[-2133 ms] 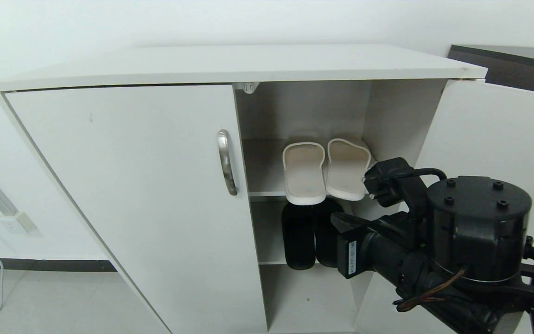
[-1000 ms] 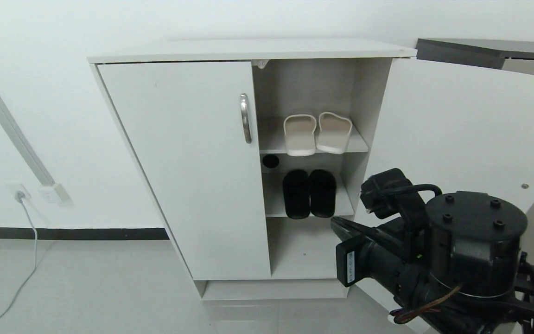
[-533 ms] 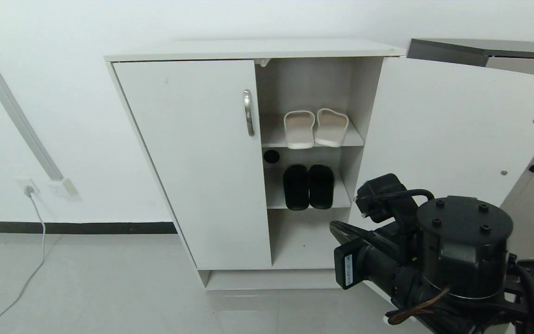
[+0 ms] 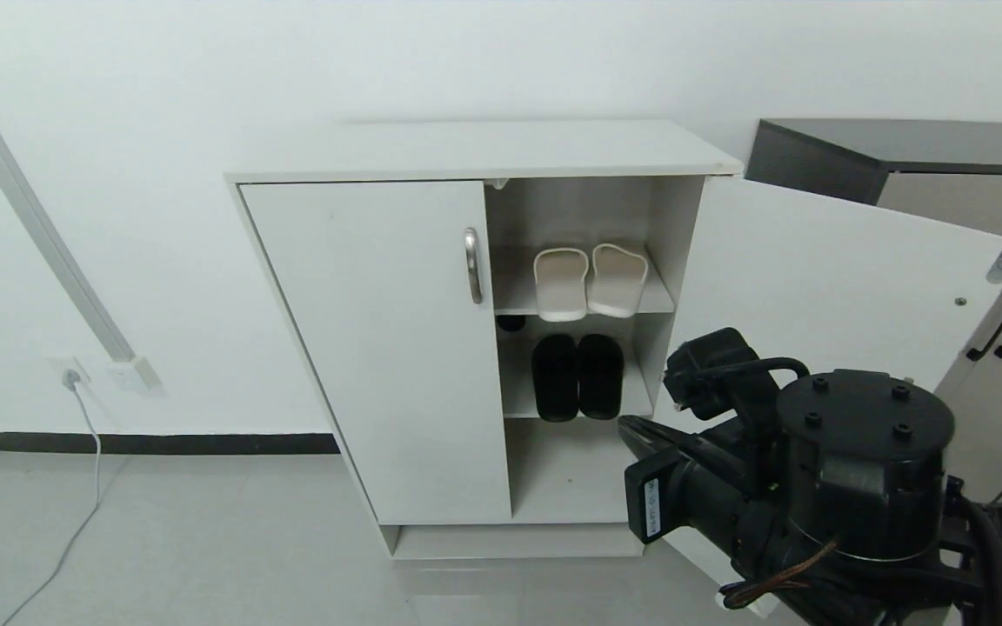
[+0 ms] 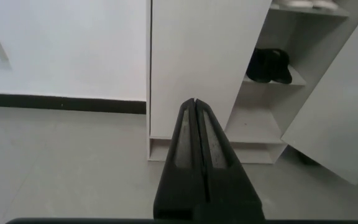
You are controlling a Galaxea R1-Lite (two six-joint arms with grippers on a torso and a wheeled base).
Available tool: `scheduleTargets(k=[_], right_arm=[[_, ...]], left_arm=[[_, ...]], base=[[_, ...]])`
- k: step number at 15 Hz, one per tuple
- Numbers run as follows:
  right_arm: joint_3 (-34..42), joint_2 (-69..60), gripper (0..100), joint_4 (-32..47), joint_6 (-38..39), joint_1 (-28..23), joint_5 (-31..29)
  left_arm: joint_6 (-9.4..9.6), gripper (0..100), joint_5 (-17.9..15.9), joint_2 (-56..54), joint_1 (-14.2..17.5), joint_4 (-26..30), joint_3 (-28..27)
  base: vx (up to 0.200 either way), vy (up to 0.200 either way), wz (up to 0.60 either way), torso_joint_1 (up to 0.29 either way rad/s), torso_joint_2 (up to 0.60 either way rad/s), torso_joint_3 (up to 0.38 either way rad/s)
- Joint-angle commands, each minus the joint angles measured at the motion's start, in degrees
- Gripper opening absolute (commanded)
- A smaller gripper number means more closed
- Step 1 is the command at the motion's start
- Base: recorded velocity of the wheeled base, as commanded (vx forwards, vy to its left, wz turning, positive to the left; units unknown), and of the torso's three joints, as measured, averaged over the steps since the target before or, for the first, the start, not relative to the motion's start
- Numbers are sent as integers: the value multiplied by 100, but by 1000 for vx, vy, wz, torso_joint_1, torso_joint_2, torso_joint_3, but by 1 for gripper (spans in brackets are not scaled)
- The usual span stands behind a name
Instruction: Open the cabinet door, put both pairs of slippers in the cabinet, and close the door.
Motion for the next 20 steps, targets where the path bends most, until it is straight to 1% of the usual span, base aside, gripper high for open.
scheduleTargets(k=[1, 10, 20], right_arm=[[1, 13, 0, 5, -1, 11, 1], [1, 13, 0, -4, -1, 11, 1], [1, 13, 0, -4, -1, 11, 1]], left_arm=[[-1, 0, 4, 8, -2, -2, 2], [-1, 0, 4, 8, -2, -2, 2], [-1, 0, 4, 8, -2, -2, 2]], base=[[0, 0, 0, 124, -461, -359], [0, 0, 0, 149, -478, -326], [0, 0, 0, 213, -527, -314]])
